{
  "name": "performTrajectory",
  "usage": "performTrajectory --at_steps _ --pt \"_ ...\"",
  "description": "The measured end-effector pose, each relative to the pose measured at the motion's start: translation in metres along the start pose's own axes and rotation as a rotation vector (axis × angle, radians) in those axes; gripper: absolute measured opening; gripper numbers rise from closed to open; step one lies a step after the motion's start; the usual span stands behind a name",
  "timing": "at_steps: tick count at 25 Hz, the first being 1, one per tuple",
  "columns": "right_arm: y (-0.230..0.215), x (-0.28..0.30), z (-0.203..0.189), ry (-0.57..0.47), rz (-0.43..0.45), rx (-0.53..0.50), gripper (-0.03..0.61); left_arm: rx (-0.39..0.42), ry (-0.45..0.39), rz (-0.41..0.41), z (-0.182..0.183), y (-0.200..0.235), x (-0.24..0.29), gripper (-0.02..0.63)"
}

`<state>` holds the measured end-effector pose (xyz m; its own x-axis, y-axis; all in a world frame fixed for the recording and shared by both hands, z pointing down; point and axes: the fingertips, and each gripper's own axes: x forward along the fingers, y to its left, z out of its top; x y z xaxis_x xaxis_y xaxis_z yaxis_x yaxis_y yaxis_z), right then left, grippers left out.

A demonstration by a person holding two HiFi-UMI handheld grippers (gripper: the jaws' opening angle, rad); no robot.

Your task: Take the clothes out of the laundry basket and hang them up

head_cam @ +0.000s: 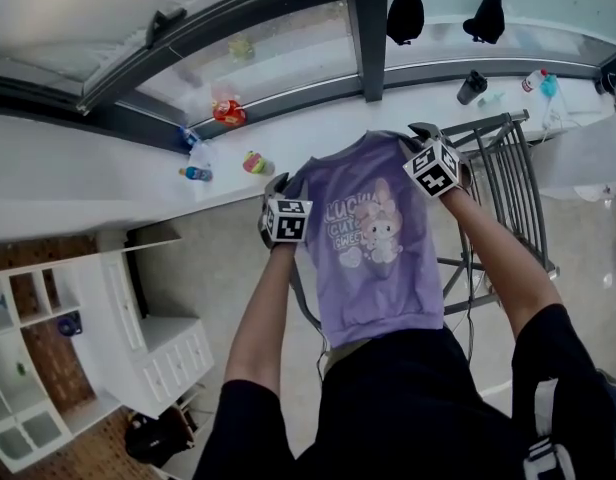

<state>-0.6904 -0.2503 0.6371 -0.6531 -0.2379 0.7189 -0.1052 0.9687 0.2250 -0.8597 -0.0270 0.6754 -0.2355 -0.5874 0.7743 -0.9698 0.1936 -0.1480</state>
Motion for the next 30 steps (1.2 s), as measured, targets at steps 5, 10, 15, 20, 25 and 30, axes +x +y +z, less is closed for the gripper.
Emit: performTrajectory --at_steps 5,10,15,20,25,30 --pt "-0.006 -0.030 0.011 -0.100 0.038 0.139 0.170 -0.034 -0.071 0.017 0.015 0.002 -0.032 0.186" --pt "-0.013 -0.089 0.030 -0.231 -0.009 0.198 0.176 -0.112 -0.215 0.052 0.036 0.000 -0.087 0.186" --pt "-0.003 -0.181 0.023 -0.349 -0.038 0.332 0.176 -0.280 -0.398 0.028 0.049 -0.016 -0.168 0.186" --pt "0.022 -0.291 0.010 -0.454 -0.052 0.325 0.059 -0.208 -0.639 -0.003 0.054 -0.069 -0.289 0.094" --pt "0.086 -0.395 -0.038 -0.548 -0.054 0.477 0.000 -0.430 -0.744 -0.106 -0.006 -0.133 -0.382 0.018" --pt "0.152 -0.475 -0.116 -0.504 -0.144 0.524 0.000 -0.535 -0.763 -0.150 -0.070 -0.186 -0.430 0.012"
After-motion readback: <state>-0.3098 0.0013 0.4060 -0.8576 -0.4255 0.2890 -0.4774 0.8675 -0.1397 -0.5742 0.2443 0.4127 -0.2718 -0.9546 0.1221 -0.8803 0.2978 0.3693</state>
